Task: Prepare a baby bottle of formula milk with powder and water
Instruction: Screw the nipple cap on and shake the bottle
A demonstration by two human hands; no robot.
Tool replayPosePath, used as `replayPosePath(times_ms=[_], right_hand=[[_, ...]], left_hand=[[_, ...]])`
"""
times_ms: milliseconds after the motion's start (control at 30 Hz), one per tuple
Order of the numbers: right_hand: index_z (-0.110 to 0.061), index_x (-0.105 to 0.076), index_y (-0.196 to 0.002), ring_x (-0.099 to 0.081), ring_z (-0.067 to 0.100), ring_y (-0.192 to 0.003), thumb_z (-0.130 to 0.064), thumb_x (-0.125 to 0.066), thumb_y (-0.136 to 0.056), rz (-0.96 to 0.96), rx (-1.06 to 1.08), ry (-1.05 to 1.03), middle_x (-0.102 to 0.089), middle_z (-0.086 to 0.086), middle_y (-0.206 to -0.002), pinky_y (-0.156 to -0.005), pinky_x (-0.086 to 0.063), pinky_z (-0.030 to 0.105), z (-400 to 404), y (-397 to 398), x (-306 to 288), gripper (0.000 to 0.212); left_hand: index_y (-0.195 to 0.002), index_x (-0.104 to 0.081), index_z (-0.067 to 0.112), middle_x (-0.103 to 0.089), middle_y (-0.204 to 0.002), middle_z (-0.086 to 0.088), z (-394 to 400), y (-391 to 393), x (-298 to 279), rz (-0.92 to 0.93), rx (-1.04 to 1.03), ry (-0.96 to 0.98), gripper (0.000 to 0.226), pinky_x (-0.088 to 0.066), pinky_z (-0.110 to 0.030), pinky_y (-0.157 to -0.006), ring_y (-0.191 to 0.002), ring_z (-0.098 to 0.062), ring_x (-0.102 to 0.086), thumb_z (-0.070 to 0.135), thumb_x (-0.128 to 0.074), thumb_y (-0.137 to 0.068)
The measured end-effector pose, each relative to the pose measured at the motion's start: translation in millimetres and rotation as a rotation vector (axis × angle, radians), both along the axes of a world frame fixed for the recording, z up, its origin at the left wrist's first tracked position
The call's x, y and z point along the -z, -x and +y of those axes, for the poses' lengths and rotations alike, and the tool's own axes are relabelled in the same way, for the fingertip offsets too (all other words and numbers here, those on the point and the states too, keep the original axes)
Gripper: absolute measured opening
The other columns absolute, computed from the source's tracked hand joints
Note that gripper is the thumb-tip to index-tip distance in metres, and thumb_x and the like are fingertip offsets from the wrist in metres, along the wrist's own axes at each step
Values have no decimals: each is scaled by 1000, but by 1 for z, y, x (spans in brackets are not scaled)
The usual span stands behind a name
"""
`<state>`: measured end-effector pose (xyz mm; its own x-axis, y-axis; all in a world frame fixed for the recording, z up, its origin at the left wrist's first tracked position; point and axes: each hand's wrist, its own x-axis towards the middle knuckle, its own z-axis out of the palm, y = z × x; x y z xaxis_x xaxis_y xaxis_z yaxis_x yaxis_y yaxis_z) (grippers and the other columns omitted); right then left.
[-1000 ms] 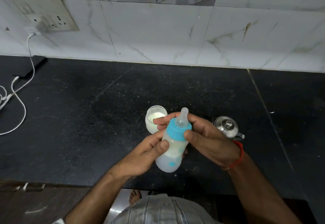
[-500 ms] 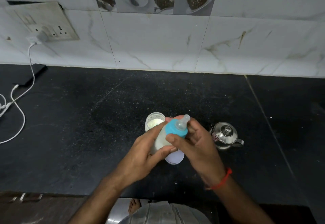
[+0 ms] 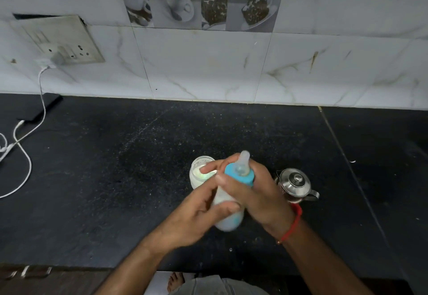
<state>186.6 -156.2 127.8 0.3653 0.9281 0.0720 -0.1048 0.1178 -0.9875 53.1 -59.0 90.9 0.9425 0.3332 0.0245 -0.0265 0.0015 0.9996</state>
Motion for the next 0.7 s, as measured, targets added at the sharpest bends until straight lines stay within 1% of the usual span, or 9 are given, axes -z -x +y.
replayPosePath(times_ms=[67, 133, 233, 333, 400, 500, 567, 633, 700], right_hand=[[-4, -66, -101, -72, 25, -107, -25, -73, -86, -103, 221, 25, -76, 8, -111, -92, -60, 39, 2, 10, 10, 26], [-6, -69, -106, -73, 24, -105, -26, -74, -86, -48, 305, 60, -76, 9, -108, -90, -60, 39, 3, 17, 16, 28], [-4, -68, -113, -73, 22, -106, -34, -73, -87, -9, 255, 63, -74, 10, -111, -86, -60, 31, 0, 16, 15, 40], [-7, -59, -133, -66, 17, -123, -38, -61, -91, 22, 112, 5, -68, 4, -132, -97, -55, 30, -6, 12, 6, 53], [-11, -52, -143, -61, 13, -131, -34, -59, -97, 4, 57, -29, -65, -5, -140, -102, -51, 25, -12, 9, 3, 52], [-8, -64, -132, -63, 19, -129, -35, -56, -96, -22, 184, -60, -70, 1, -134, -108, -51, 40, -18, 0, 7, 45], [-2, -67, -122, -64, 23, -126, -32, -59, -94, -41, 237, -21, -69, 7, -134, -106, -51, 48, -22, -11, 11, 41], [-1, -54, -133, -60, 28, -131, -16, -60, -96, -13, 48, -3, -62, 11, -142, -104, -51, 44, -25, -19, 10, 40], [-9, -35, -152, -52, 33, -140, -10, -59, -96, 46, -211, 29, -53, 12, -152, -110, -48, 47, -26, -24, 6, 60]], left_hand=[[-136, -56, 32, -69, -128, 8, 0, -2, 7, -6, -94, -215, 44, -59, -37, -97, -119, -18, -68, 39, -69, -95], [-141, -53, 40, -68, -131, 5, -2, -4, 12, -26, -124, -244, 47, -58, -42, -98, -122, -24, -67, 44, -68, -96], [-140, -54, 42, -70, -127, 3, -6, -2, 12, -20, -135, -205, 47, -59, -44, -96, -117, -24, -69, 52, -65, -95], [-136, -57, 40, -73, -116, 0, -5, -3, 11, -19, -198, -199, 43, -60, -44, -89, -105, -24, -72, 50, -66, -95], [-136, -58, 40, -72, -118, 2, -2, -4, 10, -25, -259, -181, 43, -60, -42, -90, -107, -23, -71, 47, -66, -94], [-139, -56, 40, -69, -125, 9, 2, 0, 10, -18, -287, -270, 50, -56, -33, -94, -112, -18, -68, 55, -67, -93], [-138, -56, 39, -69, -121, 9, -2, 1, 9, -13, -238, -289, 51, -54, -28, -89, -106, -17, -67, 58, -67, -92], [-140, -57, 33, -70, -120, 6, -9, -1, 8, -16, -187, -221, 53, -53, -28, -89, -106, -15, -67, 57, -66, -93], [-143, -56, 25, -69, -127, 1, -12, -3, 7, -19, -100, -162, 57, -55, -34, -95, -115, -19, -67, 53, -65, -95]])
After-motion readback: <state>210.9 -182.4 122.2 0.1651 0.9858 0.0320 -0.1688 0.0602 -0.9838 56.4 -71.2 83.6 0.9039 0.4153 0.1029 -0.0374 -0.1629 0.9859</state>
